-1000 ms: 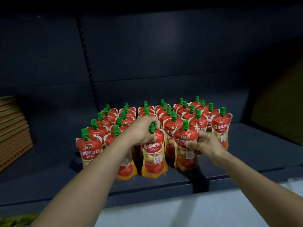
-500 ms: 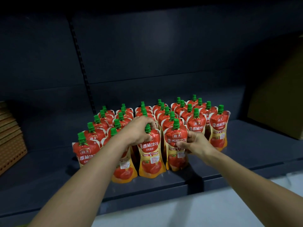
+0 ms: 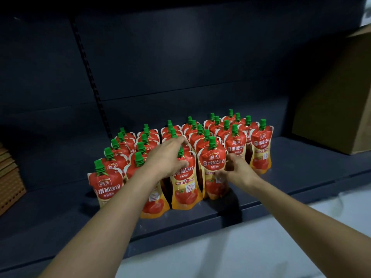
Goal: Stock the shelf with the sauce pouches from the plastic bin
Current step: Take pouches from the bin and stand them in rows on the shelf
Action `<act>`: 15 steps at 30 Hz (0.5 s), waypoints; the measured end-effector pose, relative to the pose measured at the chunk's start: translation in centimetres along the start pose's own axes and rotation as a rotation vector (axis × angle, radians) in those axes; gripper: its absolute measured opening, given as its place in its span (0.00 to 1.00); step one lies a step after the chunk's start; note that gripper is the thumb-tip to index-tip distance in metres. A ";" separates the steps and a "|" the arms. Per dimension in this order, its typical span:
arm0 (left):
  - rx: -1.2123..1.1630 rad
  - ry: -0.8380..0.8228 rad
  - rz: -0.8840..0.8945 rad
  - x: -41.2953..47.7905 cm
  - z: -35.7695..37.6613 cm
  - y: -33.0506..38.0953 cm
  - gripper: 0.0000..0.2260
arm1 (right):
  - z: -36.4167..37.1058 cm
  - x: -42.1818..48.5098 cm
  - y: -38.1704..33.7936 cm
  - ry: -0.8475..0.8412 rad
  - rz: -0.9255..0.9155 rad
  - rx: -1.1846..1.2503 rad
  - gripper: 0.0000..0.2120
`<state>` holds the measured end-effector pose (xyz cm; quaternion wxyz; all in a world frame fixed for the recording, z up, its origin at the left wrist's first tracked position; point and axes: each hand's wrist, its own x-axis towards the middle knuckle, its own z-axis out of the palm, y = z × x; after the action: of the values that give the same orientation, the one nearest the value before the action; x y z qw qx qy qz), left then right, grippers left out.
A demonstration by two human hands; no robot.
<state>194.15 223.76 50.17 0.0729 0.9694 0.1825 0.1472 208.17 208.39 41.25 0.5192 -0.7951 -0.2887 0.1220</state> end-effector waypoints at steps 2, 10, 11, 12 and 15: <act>0.080 0.081 0.039 -0.3 0.4 0.0 0.33 | 0.0 -0.7 0.4 0.050 -0.016 -0.047 0.29; 0.027 0.391 0.309 -4.8 4.9 4.0 0.30 | -1.6 -7.6 4.7 0.329 -0.186 -0.384 0.23; -0.023 0.381 0.352 -5.6 6.0 5.1 0.30 | -2.1 -9.0 5.6 0.365 -0.196 -0.399 0.22; -0.079 0.360 0.387 -6.4 7.4 6.3 0.29 | -2.6 -10.6 6.6 0.399 -0.186 -0.397 0.21; -0.198 0.243 0.451 -9.0 12.1 11.0 0.28 | -4.7 -16.3 10.2 0.488 -0.121 -0.377 0.22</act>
<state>193.57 209.14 38.58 0.1101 0.9490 -0.0459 0.2919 200.80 192.26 32.42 0.4228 -0.8646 -0.2197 -0.1593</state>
